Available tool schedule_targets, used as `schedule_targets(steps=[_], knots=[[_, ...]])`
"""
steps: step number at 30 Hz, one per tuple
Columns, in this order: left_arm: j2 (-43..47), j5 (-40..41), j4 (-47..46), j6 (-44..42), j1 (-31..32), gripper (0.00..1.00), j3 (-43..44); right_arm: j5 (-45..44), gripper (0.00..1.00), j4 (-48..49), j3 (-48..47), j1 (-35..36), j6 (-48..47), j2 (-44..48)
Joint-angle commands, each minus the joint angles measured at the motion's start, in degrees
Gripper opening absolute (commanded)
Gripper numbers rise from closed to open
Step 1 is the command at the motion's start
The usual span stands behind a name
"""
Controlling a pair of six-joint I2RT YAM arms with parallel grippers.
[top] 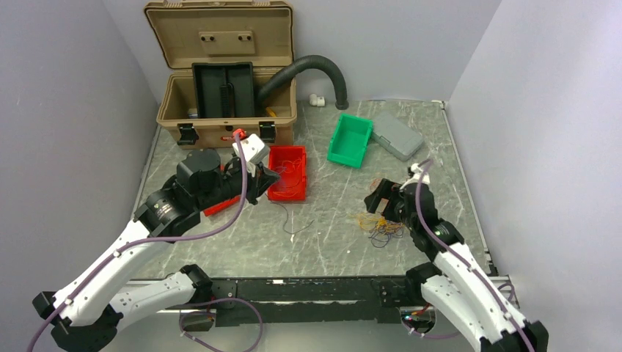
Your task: Untangle the cables
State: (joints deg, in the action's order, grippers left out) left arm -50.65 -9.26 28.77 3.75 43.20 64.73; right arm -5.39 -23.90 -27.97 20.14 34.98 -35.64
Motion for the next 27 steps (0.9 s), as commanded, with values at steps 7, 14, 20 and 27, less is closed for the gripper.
schedule_targets(steps=[7, 14, 20, 27], knots=[[-0.9, 12.2, 6.5, 2.4, -5.1, 0.00, 5.6, -10.1, 0.99, 2.9, -5.4, 12.6, 0.7, -17.9], [0.7, 24.0, 9.6, 3.7, -11.3, 0.00, 6.6, -15.3, 1.00, 4.3, -3.8, 13.1, 5.1, -20.0], [0.1, 38.5, 7.5, 2.3, -14.1, 0.00, 6.6, -17.3, 1.00, 4.1, -4.8, 13.1, 3.7, -17.9], [-1.9, 43.6, 3.4, -0.8, -16.7, 0.00, 8.2, -18.2, 1.00, 2.2, -7.7, 13.0, 1.3, -17.6]])
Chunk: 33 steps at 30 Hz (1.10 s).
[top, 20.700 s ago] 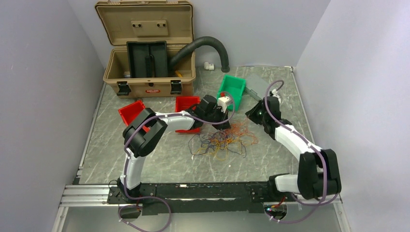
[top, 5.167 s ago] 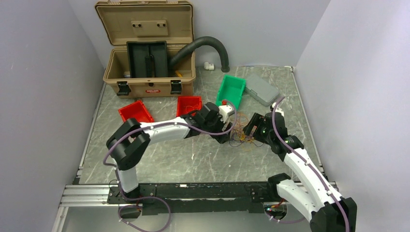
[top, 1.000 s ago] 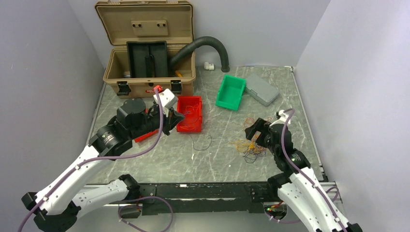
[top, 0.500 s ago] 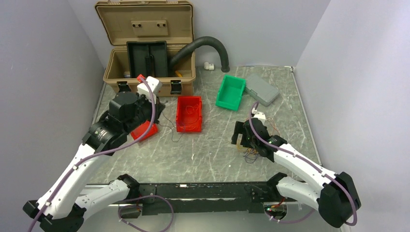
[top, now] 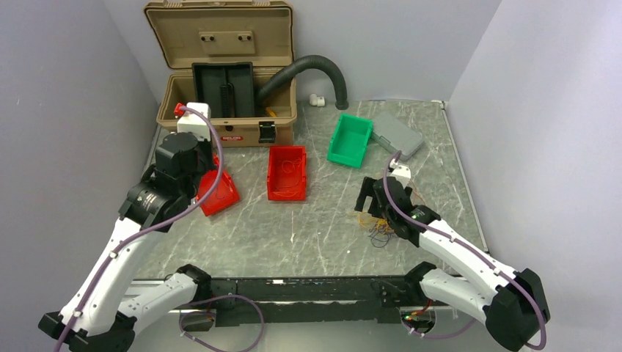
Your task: Untangle the cables
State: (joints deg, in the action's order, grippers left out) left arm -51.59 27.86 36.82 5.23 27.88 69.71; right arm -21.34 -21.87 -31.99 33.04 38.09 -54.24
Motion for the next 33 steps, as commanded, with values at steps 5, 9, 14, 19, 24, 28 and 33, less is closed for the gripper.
schedule_targets(steps=[5, 9, 14, 19, 24, 28, 33], knots=[[-1.8, 7.9, -8.9, -4.5, -4.3, 0.00, 3.0, -1.3, 1.00, 0.2, -4.7, 0.1, -2.5, 1.2], [-2.0, 8.0, -10.7, -8.1, -5.5, 0.00, 4.2, -0.7, 1.00, 0.2, -4.3, 0.1, -2.2, 1.7], [-2.8, 9.4, -10.2, -9.6, -6.4, 0.00, 4.6, -0.5, 1.00, 0.1, -3.2, 0.1, -1.4, 3.3], [-3.4, 7.5, -10.2, -7.9, -8.6, 0.00, 2.3, -0.5, 1.00, -0.1, -2.1, 0.1, 0.0, 4.5], [-4.7, 2.9, -10.6, -2.7, -11.5, 0.00, -1.5, -1.4, 1.00, -0.5, -2.2, 0.1, 0.3, 5.3], [-6.6, 0.8, -11.3, -1.1, -13.1, 0.00, -4.0, -1.7, 1.00, -1.3, -2.2, 0.1, 0.6, 6.1], [-10.4, 2.2, -7.6, 4.7, -13.7, 0.00, -4.1, -3.0, 1.00, -2.5, -1.4, 0.1, 1.6, 8.3]])
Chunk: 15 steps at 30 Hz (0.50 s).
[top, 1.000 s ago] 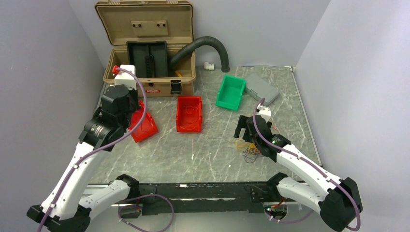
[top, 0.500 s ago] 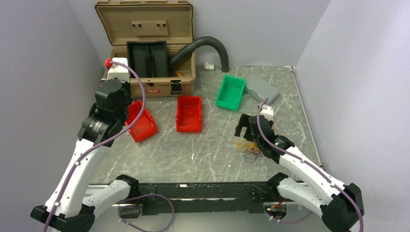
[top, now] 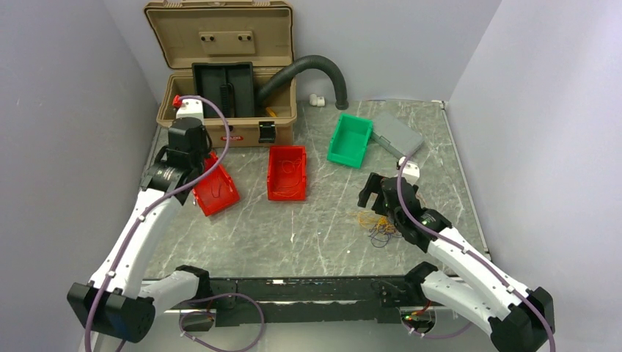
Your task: Untangle the cables
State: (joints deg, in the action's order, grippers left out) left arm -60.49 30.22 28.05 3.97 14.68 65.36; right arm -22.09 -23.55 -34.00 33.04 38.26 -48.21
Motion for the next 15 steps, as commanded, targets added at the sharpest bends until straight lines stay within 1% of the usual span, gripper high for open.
schedule_targets(steps=[1, 4, 7, 11, 15], knots=[[-2.3, 0.6, 1.6, 7.7, -0.5, 0.00, 0.0, -2.6, 1.00, -0.9, 0.8, 0.1, 1.5, 2.9], [-4.9, 0.8, 3.0, 11.4, -0.7, 0.00, -0.4, -3.6, 1.00, -1.7, 0.8, 0.0, 2.0, 3.9], [-7.9, -1.7, 4.3, 16.5, -1.3, 0.00, -1.2, -4.6, 1.00, -3.8, 0.6, 0.0, 3.6, 3.7], [-8.2, -2.7, -3.6, 23.2, -1.8, 0.00, -9.2, -4.8, 0.99, -6.7, 1.3, -0.6, 6.2, 3.5], [-10.8, 0.6, -5.8, 29.6, -1.8, 0.00, -13.4, -3.0, 0.96, -10.0, 1.8, -2.5, 8.6, 4.8]])
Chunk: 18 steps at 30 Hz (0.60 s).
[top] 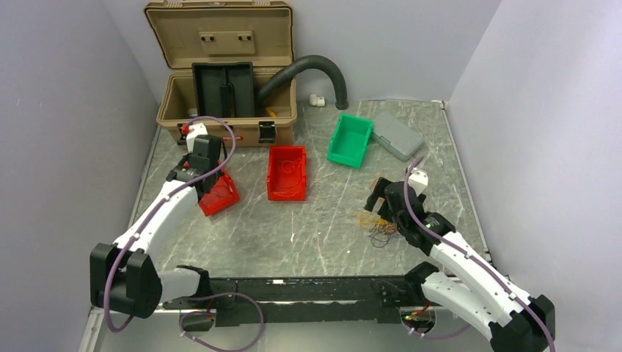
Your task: Untangle the cables
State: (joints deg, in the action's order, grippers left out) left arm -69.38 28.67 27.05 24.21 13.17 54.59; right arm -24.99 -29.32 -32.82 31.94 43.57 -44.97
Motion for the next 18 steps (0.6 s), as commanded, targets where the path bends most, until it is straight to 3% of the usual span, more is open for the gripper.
schedule_targets(steps=[1, 2, 4, 6, 10, 14, 18], knots=[[-2.6, 2.8, -5.2, 11.0, -0.4, 0.00, -3.4, 0.1, 0.96, -4.9, 0.7, -1.5, 3.5, 2.3], [-3.1, 2.7, -5.8, 12.2, -0.7, 0.01, -4.5, 0.1, 0.96, -5.4, 0.9, -1.6, 3.6, 3.1], [-3.3, 1.5, -7.9, 13.5, -1.8, 0.15, -6.0, 0.3, 0.96, -5.8, 1.4, -1.7, 3.2, 4.6], [-3.0, 0.6, -9.4, 12.1, -2.1, 0.38, -6.2, 0.4, 0.96, -6.3, 1.8, -1.9, 3.7, 5.2], [-0.2, -2.9, -9.3, 6.6, -2.1, 0.71, -3.0, 2.4, 0.96, -8.7, 2.0, -4.9, 5.4, 2.7], [3.0, -8.9, -7.8, -0.2, -2.0, 0.90, 1.0, 6.8, 0.86, -8.1, 2.4, -9.4, 4.3, -0.1], [5.2, -11.9, -1.4, -3.1, -1.8, 0.99, 4.3, 7.6, 0.76, -8.2, 2.5, -11.2, 5.9, -2.8]])
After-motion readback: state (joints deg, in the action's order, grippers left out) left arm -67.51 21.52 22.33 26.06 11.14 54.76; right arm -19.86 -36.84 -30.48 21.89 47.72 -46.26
